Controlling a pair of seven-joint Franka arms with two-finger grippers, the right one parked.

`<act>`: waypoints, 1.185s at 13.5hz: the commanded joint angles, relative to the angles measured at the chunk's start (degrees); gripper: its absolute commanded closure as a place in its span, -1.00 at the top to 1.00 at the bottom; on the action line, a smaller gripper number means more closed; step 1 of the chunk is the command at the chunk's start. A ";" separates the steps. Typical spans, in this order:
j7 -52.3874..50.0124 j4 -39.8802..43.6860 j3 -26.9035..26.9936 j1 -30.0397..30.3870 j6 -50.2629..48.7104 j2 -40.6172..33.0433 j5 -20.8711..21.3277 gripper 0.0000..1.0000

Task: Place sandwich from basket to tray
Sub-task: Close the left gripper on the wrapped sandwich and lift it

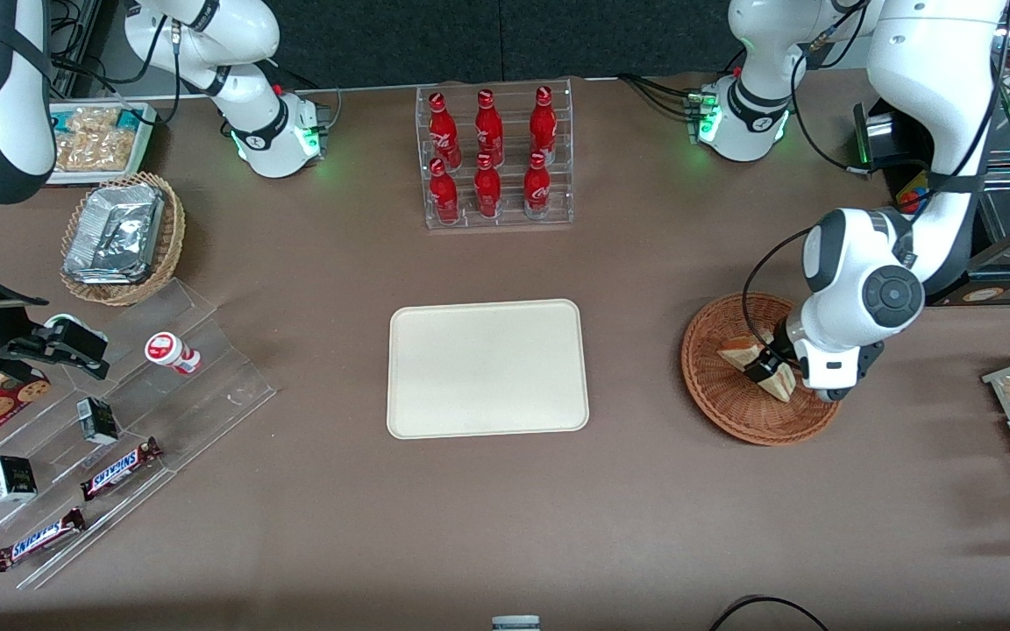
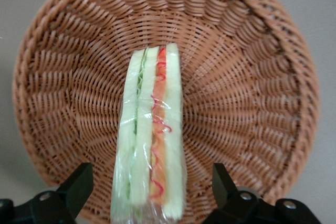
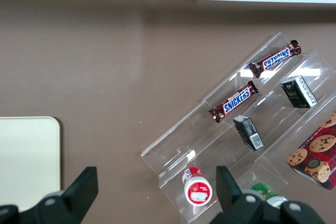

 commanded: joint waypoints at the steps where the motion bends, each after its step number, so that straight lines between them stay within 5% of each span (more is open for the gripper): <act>1: -0.97 -4.57 -0.08 0.19 5.38 -0.93 0.10 1.00; 2: -1.06 -4.49 -0.08 0.19 5.65 -0.41 0.01 0.66; 3: -1.06 -4.49 -0.08 0.19 5.74 -0.32 0.10 -0.11; 4: -1.06 -4.40 -0.08 0.19 5.74 -0.23 0.01 -0.59; 5: -1.06 -4.31 -0.08 0.19 5.74 -0.40 0.01 -0.78; 10: -0.79 1.99 -1.30 -1.13 -1.34 -1.63 0.19 -0.81; 16: -7.64 23.79 -2.45 -14.99 -18.94 1.62 0.62 -0.81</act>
